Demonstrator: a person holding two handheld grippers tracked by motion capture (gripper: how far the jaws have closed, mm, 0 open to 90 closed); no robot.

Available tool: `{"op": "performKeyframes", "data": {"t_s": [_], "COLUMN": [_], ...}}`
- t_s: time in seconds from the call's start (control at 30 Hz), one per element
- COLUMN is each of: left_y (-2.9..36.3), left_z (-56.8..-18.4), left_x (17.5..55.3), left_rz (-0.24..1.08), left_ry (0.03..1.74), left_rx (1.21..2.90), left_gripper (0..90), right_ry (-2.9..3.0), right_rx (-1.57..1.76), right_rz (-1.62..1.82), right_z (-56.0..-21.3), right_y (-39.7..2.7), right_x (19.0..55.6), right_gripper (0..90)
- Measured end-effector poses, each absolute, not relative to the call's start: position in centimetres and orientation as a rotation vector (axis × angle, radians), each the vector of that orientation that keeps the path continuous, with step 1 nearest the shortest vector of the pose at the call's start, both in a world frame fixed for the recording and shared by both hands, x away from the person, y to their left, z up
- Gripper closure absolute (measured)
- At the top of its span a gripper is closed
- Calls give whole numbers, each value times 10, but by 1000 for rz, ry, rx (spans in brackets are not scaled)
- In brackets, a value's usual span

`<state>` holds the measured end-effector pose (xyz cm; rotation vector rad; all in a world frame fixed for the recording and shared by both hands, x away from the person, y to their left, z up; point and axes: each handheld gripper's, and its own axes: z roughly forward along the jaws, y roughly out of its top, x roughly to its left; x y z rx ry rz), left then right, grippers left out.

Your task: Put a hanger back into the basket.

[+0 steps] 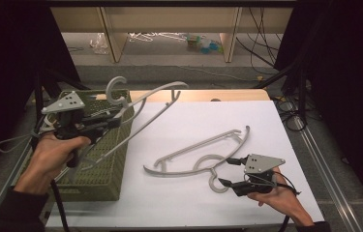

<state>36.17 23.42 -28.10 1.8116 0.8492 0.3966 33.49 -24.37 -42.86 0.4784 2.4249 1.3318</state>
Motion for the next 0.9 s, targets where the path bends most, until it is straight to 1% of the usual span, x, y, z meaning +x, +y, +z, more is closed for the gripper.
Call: {"op": "performKeyframes", "data": {"t_s": [0.23, 0.4, 0.6, 0.8, 0.9], "left_y": [276, 312, 342, 359, 365], "left_z": [-288, -298, -309, -319, -326], "left_x": [370, 374, 377, 380, 383], "left_rz": [448, 472, 503, 529, 528], "left_ry": [958, 1059, 1099, 1074, 1093], "left_rx": [1797, 1757, 1744, 1767, 1785], "left_gripper": [789, 789, 789, 789, 789], "right_ry": [2457, 2454, 2454, 2454, 2454], "right_rx": [473, 465, 471, 476, 476], "right_rz": [1312, 1316, 1315, 1316, 1317], "right_z": [-431, -432, -433, -433, -434], "right_y": [-243, -241, -241, -241, -241], "right_x": [335, 335, 336, 336, 336], "right_gripper": [311, 311, 306, 301, 301]}}
